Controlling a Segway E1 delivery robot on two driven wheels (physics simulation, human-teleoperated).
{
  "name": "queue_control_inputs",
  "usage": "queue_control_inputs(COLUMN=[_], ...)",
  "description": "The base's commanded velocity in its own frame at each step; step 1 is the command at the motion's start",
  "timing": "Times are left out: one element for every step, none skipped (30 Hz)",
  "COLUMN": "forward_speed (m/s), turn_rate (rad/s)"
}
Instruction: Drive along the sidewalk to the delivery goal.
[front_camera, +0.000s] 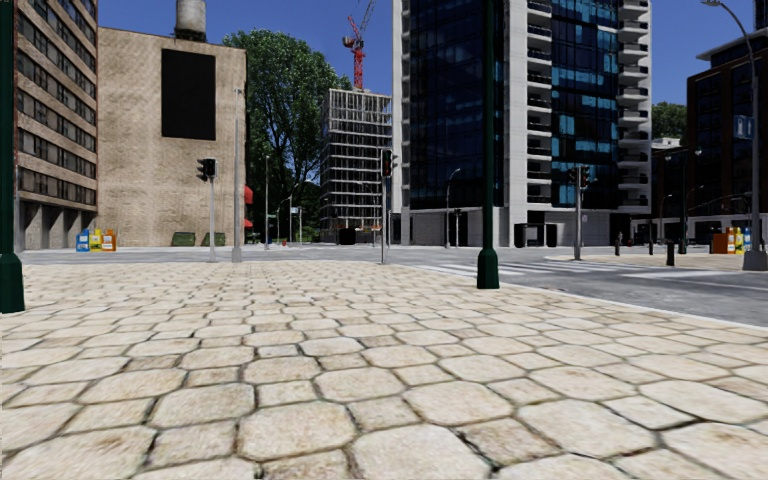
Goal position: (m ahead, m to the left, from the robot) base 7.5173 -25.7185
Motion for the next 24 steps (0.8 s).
queue_control_inputs(forward_speed=[2.0,2.0,2.0,2.0,2.0,2.0,2.0,2.0,2.0,2.0,2.0,2.0,2.0,2.0,2.0,2.0,2.0,2.0,2.0,2.0,2.0,2.0,2.0,2.0], turn_rate=[0.0,0.0,0.0,0.0,0.0,0.0,0.0,0.0,0.0,0.0,0.0,0.0,0.0,0.0,0.0,0.0,0.0,0.0,0.0,0.0,0.0,0.0,0.0,0.0])
